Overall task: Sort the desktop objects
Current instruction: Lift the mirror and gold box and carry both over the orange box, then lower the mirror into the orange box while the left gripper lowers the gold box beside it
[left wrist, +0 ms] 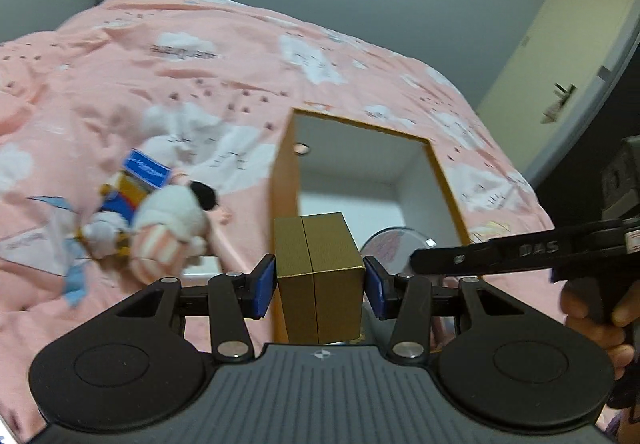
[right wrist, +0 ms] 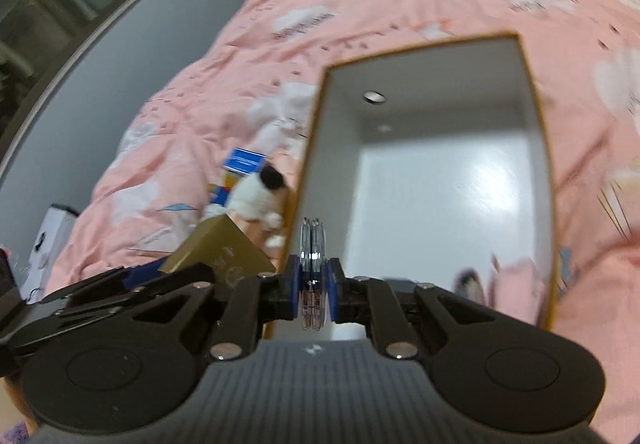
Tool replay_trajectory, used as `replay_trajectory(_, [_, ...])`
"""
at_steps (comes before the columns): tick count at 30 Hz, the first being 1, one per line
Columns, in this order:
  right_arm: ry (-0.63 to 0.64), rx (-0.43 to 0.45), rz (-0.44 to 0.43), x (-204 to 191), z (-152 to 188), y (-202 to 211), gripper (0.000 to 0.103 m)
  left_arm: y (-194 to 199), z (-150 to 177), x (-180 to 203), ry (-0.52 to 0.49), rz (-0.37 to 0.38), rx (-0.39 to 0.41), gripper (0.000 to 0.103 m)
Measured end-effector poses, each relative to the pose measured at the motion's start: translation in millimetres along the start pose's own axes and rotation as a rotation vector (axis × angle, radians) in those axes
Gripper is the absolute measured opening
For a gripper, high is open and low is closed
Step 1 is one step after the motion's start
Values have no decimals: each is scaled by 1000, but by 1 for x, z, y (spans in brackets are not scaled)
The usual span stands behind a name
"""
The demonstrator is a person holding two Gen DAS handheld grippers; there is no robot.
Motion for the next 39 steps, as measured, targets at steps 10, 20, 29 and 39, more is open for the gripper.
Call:
replay_trajectory(10, [8, -54, 92, 0, 20, -47, 14, -7, 9, 7, -36, 3, 24, 53])
replay_trajectory(20, [1, -52, 185, 13, 36, -53, 14, -30, 21, 35, -145, 4, -19, 53])
replay_trajectory(29, [-125, -75, 112, 43, 34, -44, 14, -53, 39, 41, -223, -61, -105, 52])
replay_trajectory(39, [-126, -89, 106, 42, 36, -44, 16, -79, 44, 48, -342, -76, -300, 53])
Point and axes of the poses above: each gripper's, at about its wrist camera, not at the fingertips, and y roughly against the way its jaws point, x to its right, z to its underside, the point moved 2 cm from there along -y, roughly the way its jaws point
